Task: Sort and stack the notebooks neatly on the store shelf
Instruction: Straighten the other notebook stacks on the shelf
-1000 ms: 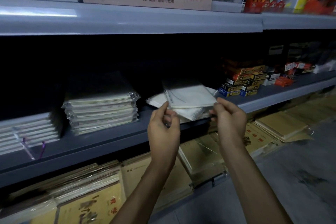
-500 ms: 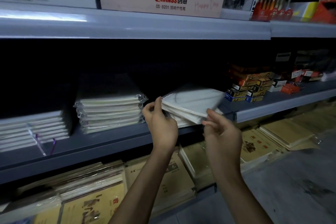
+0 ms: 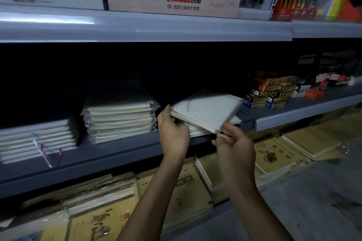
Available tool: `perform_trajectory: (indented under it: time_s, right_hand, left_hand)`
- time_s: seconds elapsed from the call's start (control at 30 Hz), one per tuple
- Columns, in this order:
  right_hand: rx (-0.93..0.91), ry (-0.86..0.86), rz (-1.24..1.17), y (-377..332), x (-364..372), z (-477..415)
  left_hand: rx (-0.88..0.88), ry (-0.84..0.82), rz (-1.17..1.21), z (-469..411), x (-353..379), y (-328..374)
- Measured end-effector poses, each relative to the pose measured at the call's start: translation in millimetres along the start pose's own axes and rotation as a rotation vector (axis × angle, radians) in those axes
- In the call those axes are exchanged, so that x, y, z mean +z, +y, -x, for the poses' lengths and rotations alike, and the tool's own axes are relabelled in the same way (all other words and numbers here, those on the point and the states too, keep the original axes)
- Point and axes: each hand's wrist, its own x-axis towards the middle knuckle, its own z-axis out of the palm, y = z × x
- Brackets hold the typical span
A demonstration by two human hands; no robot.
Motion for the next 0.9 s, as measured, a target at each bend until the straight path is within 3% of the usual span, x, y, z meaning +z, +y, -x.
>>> perform_trajectory:
  time_s: [0.43,0.63,0.9]
  right_hand:
    - [0.101,0.113,-0.106,1,-30,-27]
    - [0.162,0.132,-0.192,4,-47,-42]
    - [0.26,0.111,-0.403,14,-45,-63]
  left_hand:
    - [0.045,0.201,0.168,44,9,0]
    - [0.119,0.147,0.186,76,15,2]
    - [0.041,0.144,0.232,64,17,-1]
